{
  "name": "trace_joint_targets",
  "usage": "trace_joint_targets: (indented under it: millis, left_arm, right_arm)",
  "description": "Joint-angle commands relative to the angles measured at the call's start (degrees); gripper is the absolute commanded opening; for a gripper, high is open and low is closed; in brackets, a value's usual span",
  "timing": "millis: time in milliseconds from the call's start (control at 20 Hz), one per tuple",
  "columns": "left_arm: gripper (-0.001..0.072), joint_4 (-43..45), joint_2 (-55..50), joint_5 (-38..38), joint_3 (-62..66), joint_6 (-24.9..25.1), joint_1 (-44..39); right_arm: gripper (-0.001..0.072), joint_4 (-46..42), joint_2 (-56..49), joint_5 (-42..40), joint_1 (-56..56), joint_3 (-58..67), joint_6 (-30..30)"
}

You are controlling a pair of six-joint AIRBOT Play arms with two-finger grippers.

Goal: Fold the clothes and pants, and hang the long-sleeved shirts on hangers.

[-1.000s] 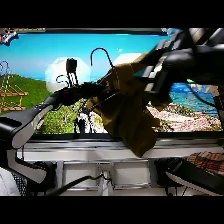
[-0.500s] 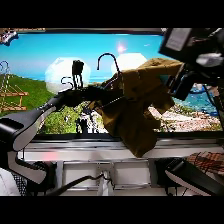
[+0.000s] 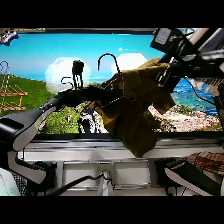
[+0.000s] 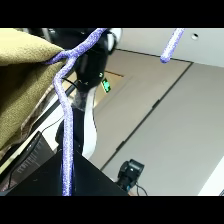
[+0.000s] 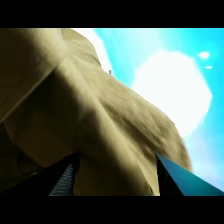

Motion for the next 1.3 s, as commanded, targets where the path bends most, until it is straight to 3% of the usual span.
trace_joint_targets:
  millis: [0,50,100,250,300,400,450,650,900,1100,1200,1250]
  left_arm:
    - [0.0018,0.0,0.0,0.0,0.1,0.0,0.0]
    - [0.0018,0.0,0.0,0.0,0.1,0.0,0.0]
    - [0.0018,0.0,0.0,0.0,0.1,0.0,0.0]
    - [0.0035,-0.4,0.0,0.0,0.1,0.0,0.1]
    - [0.0145,-1.6,-0.1,0.0,0.1,0.0,0.1]
    - [0.0479,-5.6,-0.2,0.3,0.1,0.0,0.4]
    - [0.0557,-8.0,-0.2,0.8,0.1,0.0,0.8]
    - [0.0657,-20.3,-0.2,8.1,0.1,0.1,3.1]
    - [0.0667,-38.7,-0.2,26.1,0.1,0.1,5.4]
    - [0.0615,-49.9,0.0,31.5,0.2,0.1,7.8]
    - [0.0338,-50.9,1.2,29.8,0.4,1.9,10.7]
    - [0.0293,-49.4,3.1,28.8,0.7,5.7,12.9]
  right_arm:
    - [0.0396,3.1,-4.4,-1.3,-0.8,-0.3,-0.6]
    - [0.0254,3.1,-5.2,-1.1,-0.8,-0.3,-0.6]
    - [0.0044,3.1,-5.5,-0.7,-0.8,-0.3,-0.6]
    - [0.0026,3.1,-5.5,-1.3,-0.8,-0.3,-0.6]
    - [0.0026,3.1,-5.5,-1.6,-0.8,-0.3,-0.6]
    - [0.0025,3.3,-5.5,-1.7,-0.8,-0.3,-0.6]
    - [0.0025,3.5,-5.4,-1.7,-0.8,-0.3,-0.6]
    - [0.0025,4.5,-4.3,-2.1,-0.8,-0.2,-0.6]
    - [0.0024,7.1,-1.2,-2.0,-0.8,-0.2,-0.6]
    - [0.0024,10.7,1.4,-1.9,-0.8,-0.2,-0.5]
    - [0.0024,11.0,2.3,-1.5,-0.8,-0.2,-0.3]
    - [0.0025,11.0,2.5,-1.6,-0.8,-0.2,0.2]
